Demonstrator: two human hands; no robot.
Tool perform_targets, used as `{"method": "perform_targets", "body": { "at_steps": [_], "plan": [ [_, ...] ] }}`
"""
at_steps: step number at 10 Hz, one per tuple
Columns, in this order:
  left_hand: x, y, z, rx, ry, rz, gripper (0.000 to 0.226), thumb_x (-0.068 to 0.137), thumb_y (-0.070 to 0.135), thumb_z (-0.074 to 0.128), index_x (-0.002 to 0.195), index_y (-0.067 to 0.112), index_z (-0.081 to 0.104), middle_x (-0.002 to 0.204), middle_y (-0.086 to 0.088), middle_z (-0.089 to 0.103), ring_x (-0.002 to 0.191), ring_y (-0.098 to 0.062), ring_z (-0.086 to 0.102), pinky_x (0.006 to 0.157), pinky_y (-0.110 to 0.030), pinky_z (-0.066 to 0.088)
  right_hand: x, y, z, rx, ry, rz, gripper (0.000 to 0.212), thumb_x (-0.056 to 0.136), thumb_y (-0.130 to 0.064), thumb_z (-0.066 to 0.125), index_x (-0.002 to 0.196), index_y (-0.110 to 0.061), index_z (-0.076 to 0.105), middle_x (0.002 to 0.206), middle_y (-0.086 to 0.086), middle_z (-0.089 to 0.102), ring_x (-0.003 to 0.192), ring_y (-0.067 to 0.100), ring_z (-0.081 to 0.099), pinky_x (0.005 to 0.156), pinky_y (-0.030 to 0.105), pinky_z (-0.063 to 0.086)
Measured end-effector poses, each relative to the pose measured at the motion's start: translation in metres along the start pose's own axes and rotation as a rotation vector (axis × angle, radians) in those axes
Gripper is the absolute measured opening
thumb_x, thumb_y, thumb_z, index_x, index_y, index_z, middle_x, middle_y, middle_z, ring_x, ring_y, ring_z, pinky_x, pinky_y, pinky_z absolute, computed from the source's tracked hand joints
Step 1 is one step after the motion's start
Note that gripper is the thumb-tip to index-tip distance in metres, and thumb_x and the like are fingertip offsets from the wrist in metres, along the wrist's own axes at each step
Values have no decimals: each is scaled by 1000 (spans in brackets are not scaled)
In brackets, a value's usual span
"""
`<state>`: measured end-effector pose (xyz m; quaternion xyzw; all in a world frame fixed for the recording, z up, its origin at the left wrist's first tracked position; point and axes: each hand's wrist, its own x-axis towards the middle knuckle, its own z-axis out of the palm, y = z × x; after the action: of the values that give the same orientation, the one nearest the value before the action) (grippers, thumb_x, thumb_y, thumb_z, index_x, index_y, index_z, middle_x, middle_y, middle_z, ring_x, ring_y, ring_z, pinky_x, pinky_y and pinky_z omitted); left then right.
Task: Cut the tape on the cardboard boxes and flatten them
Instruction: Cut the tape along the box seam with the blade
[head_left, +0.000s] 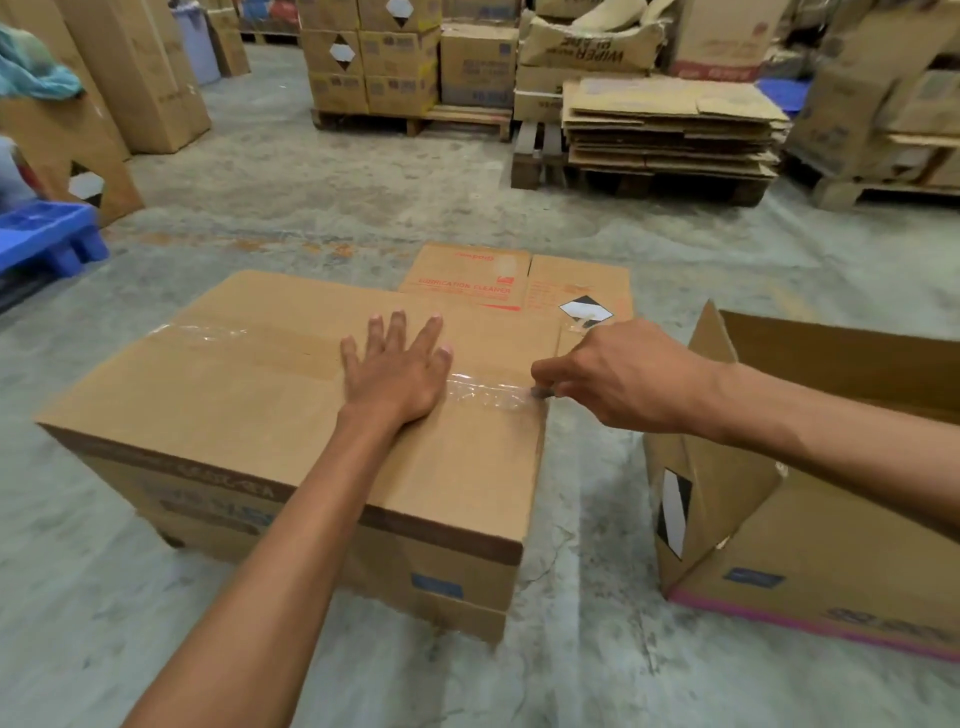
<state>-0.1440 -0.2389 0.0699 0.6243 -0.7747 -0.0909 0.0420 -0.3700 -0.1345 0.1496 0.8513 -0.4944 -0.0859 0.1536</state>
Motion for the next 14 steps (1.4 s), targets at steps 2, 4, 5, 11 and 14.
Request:
{"method": "perform_targets", "body": {
  "at_steps": [2,4,5,11,14],
  "plan": [
    [5,-9,2,14,34,2,57,101,54,13,156,43,3,167,-2,-6,152,-29,-11,118,-60,-7,-35,6,-1,-135,-119,83,19,101,-30,45,114,-36,58,97,-9,75,68,14,66,46,21,36],
    [14,-18,1,10,54,-72,57,101,53,12,156,41,5,167,-3,-5,152,-31,-11,115,-64,-8,-59,-13,20,693,75,646,12,101,-34,49,109,-30,56,74,-5,66,64,14,60,57,31,49],
    [15,-13,1,23,60,-82,57,101,51,12,156,41,4,167,-3,-5,152,-31,-12,115,-65,-7,-21,-34,38,1457,107,1103,13,101,-24,50,112,-18,55,83,4,61,54,13,44,44,25,37],
    [15,-13,2,12,71,-86,57,101,51,12,157,40,4,167,-4,-6,151,-32,-13,114,-65,-9,38,-51,48,1711,174,1104,10,101,-15,46,111,-16,48,78,4,53,52,14,34,40,23,29],
    [14,-12,2,7,70,-91,57,101,50,12,157,40,5,167,-4,-6,151,-31,-13,115,-65,-10,28,-27,38,1467,47,956,9,99,-16,52,106,-13,56,73,5,56,50,15,34,43,22,24]
  ]
}}
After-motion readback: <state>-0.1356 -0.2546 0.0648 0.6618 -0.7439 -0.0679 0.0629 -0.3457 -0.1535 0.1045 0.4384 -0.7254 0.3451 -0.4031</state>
